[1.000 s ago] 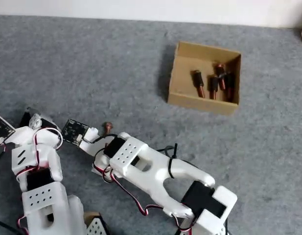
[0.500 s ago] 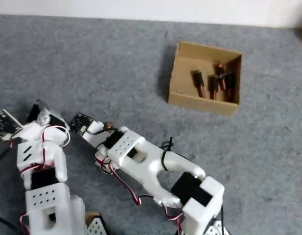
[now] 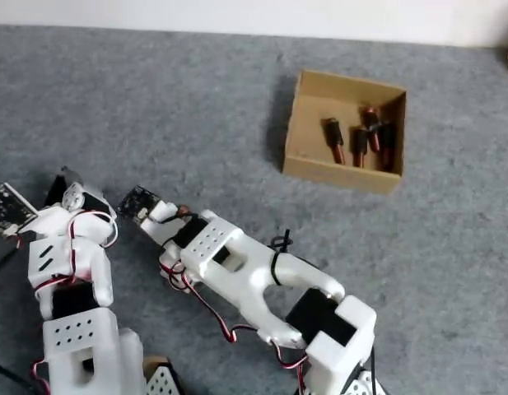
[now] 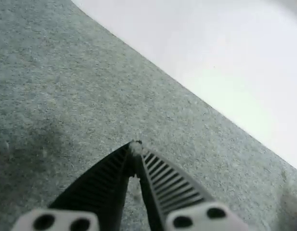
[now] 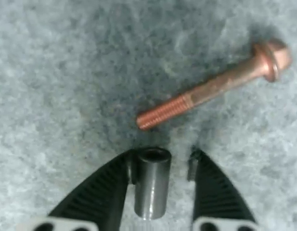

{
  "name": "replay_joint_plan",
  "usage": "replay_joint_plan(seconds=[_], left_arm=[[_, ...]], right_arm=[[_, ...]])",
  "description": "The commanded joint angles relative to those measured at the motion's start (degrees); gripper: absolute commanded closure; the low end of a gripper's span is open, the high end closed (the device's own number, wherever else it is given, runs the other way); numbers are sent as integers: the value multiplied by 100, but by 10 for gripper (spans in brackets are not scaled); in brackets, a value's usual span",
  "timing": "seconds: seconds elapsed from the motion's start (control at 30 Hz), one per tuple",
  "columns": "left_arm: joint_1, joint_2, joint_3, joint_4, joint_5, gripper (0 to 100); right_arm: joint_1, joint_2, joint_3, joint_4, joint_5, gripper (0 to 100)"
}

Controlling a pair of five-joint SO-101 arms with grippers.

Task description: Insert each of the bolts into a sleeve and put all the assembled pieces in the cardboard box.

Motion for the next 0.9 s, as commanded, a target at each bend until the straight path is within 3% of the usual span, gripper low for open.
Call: replay_joint_plan(seconds=[0.0,0.23,0.4,0.57,0.63,0.77,0.87], left_arm=[[75,-48,-303,-123,26,993],[84,-48,-295,-123,26,993],[101,-48,-303,-123,26,993],[910,4,-338,-79,-26,993],[1349,13,-532,413,-422,993],[2167,321,-1499,2330,-958,993],[2510,1209,-2114,2927,-1363,993]], right_arm=[[171,22,22,171,-88,993],[655,-101,22,453,273,994],[1253,-1314,-189,936,352,994],[2088,-3081,-224,1473,466,994],[2369,-3705,-198,1745,730,994],[3090,-4892,-180,2237,1011,994],[3644,-5657,84,2571,1345,994]])
